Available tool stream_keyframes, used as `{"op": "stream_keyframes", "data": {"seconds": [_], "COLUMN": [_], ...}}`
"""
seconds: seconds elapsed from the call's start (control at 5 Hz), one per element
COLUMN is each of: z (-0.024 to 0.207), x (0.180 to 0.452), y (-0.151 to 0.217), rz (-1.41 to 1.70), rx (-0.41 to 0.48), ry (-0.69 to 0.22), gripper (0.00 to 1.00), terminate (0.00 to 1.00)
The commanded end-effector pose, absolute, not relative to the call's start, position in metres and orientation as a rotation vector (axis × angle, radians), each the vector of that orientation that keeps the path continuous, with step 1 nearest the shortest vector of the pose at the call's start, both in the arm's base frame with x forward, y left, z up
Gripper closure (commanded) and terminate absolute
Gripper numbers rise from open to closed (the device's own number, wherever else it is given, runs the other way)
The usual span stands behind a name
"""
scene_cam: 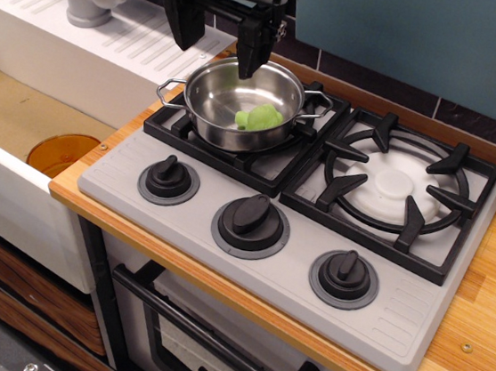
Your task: Put pot or pan on stove and put cauliflower in pot or pan
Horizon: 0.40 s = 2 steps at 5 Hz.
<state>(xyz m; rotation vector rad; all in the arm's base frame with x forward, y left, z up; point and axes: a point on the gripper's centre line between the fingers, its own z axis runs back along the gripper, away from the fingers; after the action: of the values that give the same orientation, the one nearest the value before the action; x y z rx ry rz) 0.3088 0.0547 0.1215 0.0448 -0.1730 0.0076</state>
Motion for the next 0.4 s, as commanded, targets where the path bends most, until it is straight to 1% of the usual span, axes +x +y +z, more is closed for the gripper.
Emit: {"op": "stream_keyframes", "data": {"seconds": [0.0,0.2], "z": [0.147,0.145], "x": [0.328,0.336], "y": [0.039,0.029], "rz": [0.027,0.026], "rx": [0.028,0.009], "ry": [-0.246,-0.24], "gripper": [0.0,0.0], "terminate": [0.0,0.0]}}
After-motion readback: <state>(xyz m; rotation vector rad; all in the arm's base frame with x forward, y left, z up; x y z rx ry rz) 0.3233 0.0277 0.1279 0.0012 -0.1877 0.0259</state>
